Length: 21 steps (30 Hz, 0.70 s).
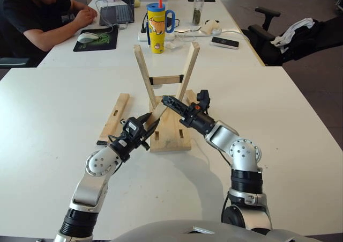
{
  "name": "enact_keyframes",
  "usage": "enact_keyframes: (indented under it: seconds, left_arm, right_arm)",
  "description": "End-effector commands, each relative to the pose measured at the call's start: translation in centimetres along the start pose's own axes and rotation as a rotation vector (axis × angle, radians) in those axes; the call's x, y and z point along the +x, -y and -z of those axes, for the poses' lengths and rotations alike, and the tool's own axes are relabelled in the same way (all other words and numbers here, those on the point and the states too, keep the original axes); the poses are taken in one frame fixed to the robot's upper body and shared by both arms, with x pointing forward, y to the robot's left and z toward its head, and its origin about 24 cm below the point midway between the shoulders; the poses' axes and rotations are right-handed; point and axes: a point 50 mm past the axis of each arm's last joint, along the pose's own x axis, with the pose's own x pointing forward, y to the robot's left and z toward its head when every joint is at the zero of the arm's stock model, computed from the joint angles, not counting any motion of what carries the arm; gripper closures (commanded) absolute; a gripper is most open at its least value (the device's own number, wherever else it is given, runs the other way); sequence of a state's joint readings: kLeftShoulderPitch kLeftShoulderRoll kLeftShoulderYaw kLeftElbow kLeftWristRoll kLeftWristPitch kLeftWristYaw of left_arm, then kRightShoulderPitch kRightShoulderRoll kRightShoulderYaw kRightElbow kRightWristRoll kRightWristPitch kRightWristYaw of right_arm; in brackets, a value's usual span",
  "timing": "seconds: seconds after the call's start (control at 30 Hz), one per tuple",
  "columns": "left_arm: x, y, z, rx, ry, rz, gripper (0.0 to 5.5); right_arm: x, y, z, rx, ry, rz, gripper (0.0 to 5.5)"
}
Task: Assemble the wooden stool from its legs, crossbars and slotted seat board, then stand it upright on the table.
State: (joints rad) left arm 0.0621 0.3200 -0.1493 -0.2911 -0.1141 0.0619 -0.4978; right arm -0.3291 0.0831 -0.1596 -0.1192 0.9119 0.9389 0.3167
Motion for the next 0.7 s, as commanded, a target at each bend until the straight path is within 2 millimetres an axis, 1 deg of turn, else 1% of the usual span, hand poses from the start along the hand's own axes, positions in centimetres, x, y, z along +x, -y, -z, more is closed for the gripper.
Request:
enact_keyframes:
  seconds: [0.03, 0.2, 0.43, 0.6, 0.63, 0.67, 0.7]
  left_arm:
    - [0.17, 0.17, -0.25, 0.01, -0.004, 0.002, 4.18]
    - [0.28, 0.26, -0.23, 0.004, -0.006, 0.003, 4.18]
    - [0.27, 0.32, -0.44, -0.021, -0.003, -0.018, 4.18]
    - [0.37, -0.03, -0.6, -0.047, 0.009, -0.054, 4.18]
    - [0.42, -0.18, -0.7, -0.075, 0.02, -0.072, 4.18]
    - [0.41, -0.28, -0.82, -0.108, 0.034, -0.081, 3.82]
    - [0.33, -0.37, -1.02, -0.149, 0.053, -0.085, 3.75]
  right_arm:
    - [0.54, -0.32, -0.17, 0.002, 0.011, -0.002, 3.12]
    - [0.4, -0.07, -0.24, -0.007, 0.014, 0.017, 3.81]
    - [0.47, 0.1, -0.05, -0.008, -0.006, 0.018, 4.97]
    - [0.47, 0.2, -0.06, -0.01, -0.01, 0.02, 5.04]
    - [0.41, 0.29, -0.1, -0.013, -0.011, 0.023, 5.04]
    - [0.3, 0.4, -0.18, -0.02, -0.011, 0.03, 5.04]
    - [0.09, 0.61, -0.41, -0.026, -0.005, 0.041, 5.04]
